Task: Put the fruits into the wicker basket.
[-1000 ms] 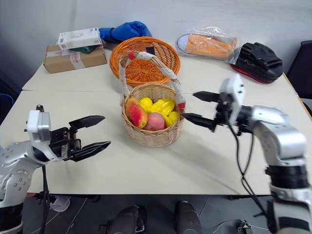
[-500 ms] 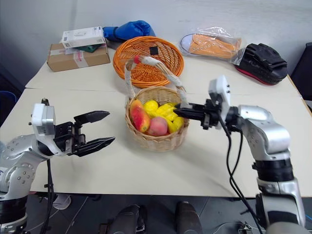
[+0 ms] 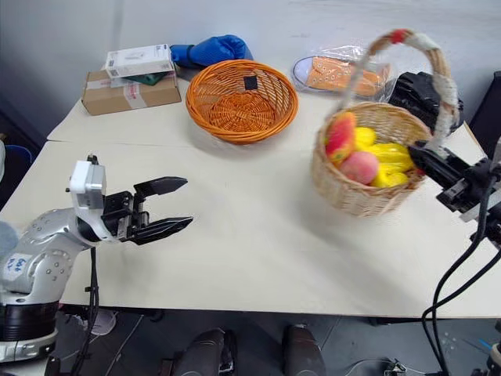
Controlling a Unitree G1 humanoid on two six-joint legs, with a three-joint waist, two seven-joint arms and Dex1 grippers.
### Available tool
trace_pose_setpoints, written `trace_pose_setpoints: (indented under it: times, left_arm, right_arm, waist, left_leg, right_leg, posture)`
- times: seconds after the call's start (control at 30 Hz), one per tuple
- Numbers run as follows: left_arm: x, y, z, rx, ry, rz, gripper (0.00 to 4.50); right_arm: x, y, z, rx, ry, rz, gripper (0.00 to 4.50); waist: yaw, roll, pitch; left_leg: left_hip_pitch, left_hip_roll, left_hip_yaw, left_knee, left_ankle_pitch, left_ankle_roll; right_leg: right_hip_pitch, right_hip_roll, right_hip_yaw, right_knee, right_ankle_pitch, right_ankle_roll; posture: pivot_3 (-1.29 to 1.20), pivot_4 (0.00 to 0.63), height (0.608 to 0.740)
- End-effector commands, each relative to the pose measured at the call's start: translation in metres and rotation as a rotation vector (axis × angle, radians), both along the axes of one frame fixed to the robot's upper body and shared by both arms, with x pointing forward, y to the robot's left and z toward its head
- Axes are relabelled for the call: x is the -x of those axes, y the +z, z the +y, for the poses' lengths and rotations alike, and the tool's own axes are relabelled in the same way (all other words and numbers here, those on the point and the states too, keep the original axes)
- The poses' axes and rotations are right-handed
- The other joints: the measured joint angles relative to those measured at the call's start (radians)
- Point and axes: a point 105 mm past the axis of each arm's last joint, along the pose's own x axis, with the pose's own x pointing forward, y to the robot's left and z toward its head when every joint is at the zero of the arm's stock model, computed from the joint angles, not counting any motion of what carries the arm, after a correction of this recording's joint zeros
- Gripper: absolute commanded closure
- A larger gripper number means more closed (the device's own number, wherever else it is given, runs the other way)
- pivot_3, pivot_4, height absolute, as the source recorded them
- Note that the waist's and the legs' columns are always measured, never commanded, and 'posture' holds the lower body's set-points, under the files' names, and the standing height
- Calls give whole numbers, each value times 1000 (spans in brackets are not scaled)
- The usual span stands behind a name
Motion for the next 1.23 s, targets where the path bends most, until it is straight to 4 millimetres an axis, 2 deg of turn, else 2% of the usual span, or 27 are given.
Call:
trace_pose_setpoints:
  times: [0.03,0.13,0.23,0.3,0.5,0.53,0.57,0.67,0.77,0.83,0.9,1.07,1.13,1.23]
  left_arm:
    - [-1,5,-5,-9,-27,-41,0]
    - [-4,5,-8,-9,-32,-35,0]
    - [-12,9,-8,6,7,-36,0]
    - [-13,9,-6,8,24,-41,0]
    - [-12,-12,15,-26,106,-5,0]
    - [-13,-14,16,-34,117,-7,0]
    - [-18,-20,22,-63,162,-17,0]
    - [-20,-34,36,-150,227,-47,0]
    - [-12,-48,45,-227,241,-44,0]
    - [-7,-56,49,-258,272,-53,0]
    - [-1,-61,54,-257,320,-59,0]
    - [18,-80,59,-332,358,-47,0]
    - [18,-84,62,-370,388,-72,0]
    - [17,-80,63,-379,399,-113,0]
  right_arm:
    - [-12,0,-25,2,-133,-48,4313]
    - [-28,-12,-36,-56,-179,-18,4313]
    - [-34,-28,-32,-42,-133,35,3316]
    - [-33,-30,-37,-5,-152,20,2640]
    - [3,-20,-52,131,-165,-7,540]
    - [7,-20,-53,141,-159,-1,197]
    - [18,-32,-47,197,-89,58,27]
    - [45,-71,-29,337,124,218,27]
    - [57,-98,-12,444,293,291,27]
    - [57,-113,2,487,410,321,27]
    - [41,-113,26,427,464,238,27]
    - [15,-125,96,482,658,42,27]
    - [6,-130,109,501,680,9,27]
    - [-5,-136,115,509,689,2,27]
  waist:
    - [-2,0,0]
    - [-6,0,0]
    - [-5,0,0]
    - [-4,0,0]
    - [6,1,0]
    - [8,1,0]
    - [8,1,0]
    - [9,-1,0]
    - [-5,-1,0]
    - [-20,-1,0]
    - [-32,-1,0]
    - [-36,0,0]
    - [-24,1,0]
    - [-14,1,0]
  left_leg:
    - [0,0,0,0,0,0]
    - [0,1,1,0,1,-1]
    - [0,1,1,0,2,-1]
    - [0,1,1,0,2,-1]
    - [0,1,1,0,1,0]
    - [-1,0,1,0,1,0]
    - [0,0,1,1,1,0]
    - [2,0,0,1,0,1]
    - [5,1,0,0,-4,5]
    - [8,2,1,0,-6,5]
    - [14,3,1,-2,-7,4]
    - [17,6,-1,-5,-6,-3]
    - [17,6,-1,-7,-4,-7]
    - [16,3,-1,-7,-3,-6]
  right_leg:
    - [0,0,0,0,0,0]
    - [-1,1,1,0,0,0]
    - [-1,2,1,1,0,0]
    - [-1,2,1,0,0,0]
    - [-1,1,1,0,0,0]
    - [0,1,0,-1,0,0]
    - [0,0,0,-1,0,0]
    - [3,1,-1,-2,1,2]
    - [7,1,0,-3,1,1]
    - [9,1,2,-3,1,1]
    - [14,-1,1,-4,0,0]
    - [15,-2,0,-2,-2,-4]
    - [13,-2,0,-2,-3,-5]
    - [13,-4,-2,-3,-3,-5]
  posture:
    - [0,150,740]
    - [0,150,740]
    - [0,150,740]
    - [0,150,740]
    - [0,150,740]
    - [0,150,740]
    - [0,150,740]
    - [0,150,740]
    - [0,150,740]
    - [0,150,740]
    - [0,150,740]
    - [0,150,740]
    - [0,150,740]
    - [0,150,740]
